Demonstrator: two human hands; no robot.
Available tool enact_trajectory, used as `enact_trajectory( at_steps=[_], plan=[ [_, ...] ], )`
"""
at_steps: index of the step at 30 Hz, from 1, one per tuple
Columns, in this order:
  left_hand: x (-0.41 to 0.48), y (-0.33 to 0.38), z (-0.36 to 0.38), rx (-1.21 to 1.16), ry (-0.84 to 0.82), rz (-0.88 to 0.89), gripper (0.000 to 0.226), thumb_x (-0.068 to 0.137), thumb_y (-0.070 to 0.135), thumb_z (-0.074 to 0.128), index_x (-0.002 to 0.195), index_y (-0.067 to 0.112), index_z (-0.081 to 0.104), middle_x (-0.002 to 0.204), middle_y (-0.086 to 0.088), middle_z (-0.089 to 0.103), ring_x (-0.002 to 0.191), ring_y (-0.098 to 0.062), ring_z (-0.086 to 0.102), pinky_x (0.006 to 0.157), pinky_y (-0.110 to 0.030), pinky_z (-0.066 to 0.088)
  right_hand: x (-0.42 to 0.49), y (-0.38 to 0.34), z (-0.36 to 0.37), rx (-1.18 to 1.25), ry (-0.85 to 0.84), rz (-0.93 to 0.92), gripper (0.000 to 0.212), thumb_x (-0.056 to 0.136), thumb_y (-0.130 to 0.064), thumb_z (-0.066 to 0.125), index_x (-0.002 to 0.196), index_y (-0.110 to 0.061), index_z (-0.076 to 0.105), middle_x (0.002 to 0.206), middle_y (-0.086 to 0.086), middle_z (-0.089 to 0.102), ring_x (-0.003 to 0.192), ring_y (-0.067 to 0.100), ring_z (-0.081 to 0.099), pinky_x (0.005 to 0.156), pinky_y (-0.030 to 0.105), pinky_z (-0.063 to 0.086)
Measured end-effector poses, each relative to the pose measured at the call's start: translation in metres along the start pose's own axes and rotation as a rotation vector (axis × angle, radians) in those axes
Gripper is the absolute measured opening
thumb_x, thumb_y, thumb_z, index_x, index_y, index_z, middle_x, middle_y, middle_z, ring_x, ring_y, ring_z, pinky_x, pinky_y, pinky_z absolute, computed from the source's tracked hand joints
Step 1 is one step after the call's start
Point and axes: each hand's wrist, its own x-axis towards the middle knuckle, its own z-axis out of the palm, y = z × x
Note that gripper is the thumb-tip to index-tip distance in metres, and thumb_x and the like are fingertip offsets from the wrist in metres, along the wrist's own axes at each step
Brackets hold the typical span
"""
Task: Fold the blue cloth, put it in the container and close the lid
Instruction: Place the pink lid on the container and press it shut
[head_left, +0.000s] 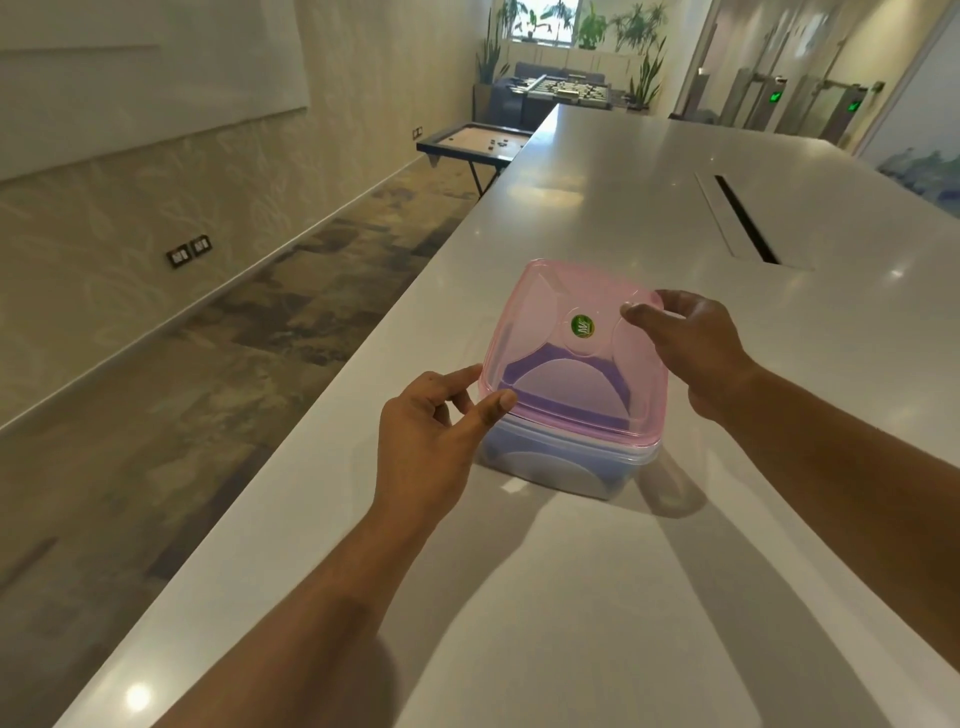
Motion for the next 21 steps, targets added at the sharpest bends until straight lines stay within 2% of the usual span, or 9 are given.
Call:
enact_trajectory(
  at_steps=[3, 5, 8, 11, 16, 19, 21],
  plan=[
    [-0.002, 0.000, 0.000, -0.015, -0.007, -0.020, 0.048, 0.066, 0.054, 0.069, 0.107, 0.030, 0.069, 0.078, 0.011, 0.065, 0.066, -0.012, 0.058, 0.062, -0.018, 0.054, -0.002, 0.003, 0.000, -0.040, -0.004, 0.013, 0.058, 0.080, -0.038, 0.073, 0.131, -0.015, 0.057, 0.122, 0.006, 0.065, 0.098, 0.027, 0.066, 0.073, 0.033, 0.059],
    [-0.003, 0.000, 0.000, -0.020, -0.008, -0.021, 0.048, 0.066, 0.055, 0.069, 0.107, 0.030, 0.069, 0.078, 0.009, 0.065, 0.066, -0.012, 0.057, 0.060, -0.016, 0.054, -0.003, 0.006, 0.000, -0.054, -0.012, 0.028, 0.057, 0.080, -0.038, 0.073, 0.130, -0.014, 0.057, 0.120, 0.006, 0.065, 0.097, 0.028, 0.067, 0.075, 0.035, 0.060],
    [-0.004, 0.000, -0.001, -0.029, -0.010, -0.020, 0.047, 0.066, 0.054, 0.070, 0.106, 0.029, 0.069, 0.078, 0.009, 0.066, 0.065, -0.011, 0.058, 0.056, -0.010, 0.052, -0.006, 0.008, 0.001, -0.071, -0.028, 0.025, 0.052, 0.081, -0.039, 0.072, 0.125, -0.013, 0.060, 0.115, 0.006, 0.068, 0.093, 0.026, 0.068, 0.071, 0.033, 0.060],
    [-0.006, 0.000, -0.002, -0.039, -0.022, -0.013, 0.045, 0.066, 0.053, 0.071, 0.105, 0.031, 0.069, 0.079, 0.008, 0.066, 0.064, -0.005, 0.059, 0.056, -0.010, 0.053, -0.008, 0.009, 0.001, -0.067, -0.034, 0.026, 0.048, 0.081, -0.036, 0.072, 0.121, -0.012, 0.062, 0.110, 0.006, 0.069, 0.089, 0.023, 0.068, 0.069, 0.031, 0.059],
    [-0.007, -0.001, -0.002, -0.064, -0.021, -0.028, 0.046, 0.067, 0.055, 0.069, 0.105, 0.029, 0.068, 0.084, 0.006, 0.068, 0.073, -0.016, 0.064, 0.062, -0.018, 0.057, -0.013, 0.012, 0.001, -0.056, -0.052, 0.037, 0.044, 0.082, -0.036, 0.070, 0.119, -0.013, 0.062, 0.109, 0.006, 0.069, 0.091, 0.025, 0.068, 0.069, 0.031, 0.058],
    [-0.008, 0.001, 0.001, -0.087, -0.020, -0.069, 0.054, 0.068, 0.060, 0.061, 0.112, 0.029, 0.062, 0.094, 0.007, 0.067, 0.082, -0.016, 0.065, 0.069, -0.021, 0.058, -0.013, 0.010, 0.002, -0.126, -0.050, 0.022, 0.047, 0.084, -0.037, 0.068, 0.124, -0.014, 0.059, 0.116, 0.007, 0.067, 0.097, 0.028, 0.067, 0.070, 0.032, 0.058],
    [-0.007, 0.001, 0.003, -0.109, -0.041, -0.123, 0.058, 0.069, 0.064, 0.055, 0.114, 0.028, 0.059, 0.102, 0.004, 0.067, 0.085, -0.019, 0.066, 0.072, -0.027, 0.059, -0.013, 0.006, 0.003, -0.278, -0.022, -0.029, 0.060, 0.085, -0.038, 0.066, 0.137, -0.013, 0.049, 0.133, 0.009, 0.059, 0.111, 0.032, 0.062, 0.083, 0.039, 0.058]
  ],
)
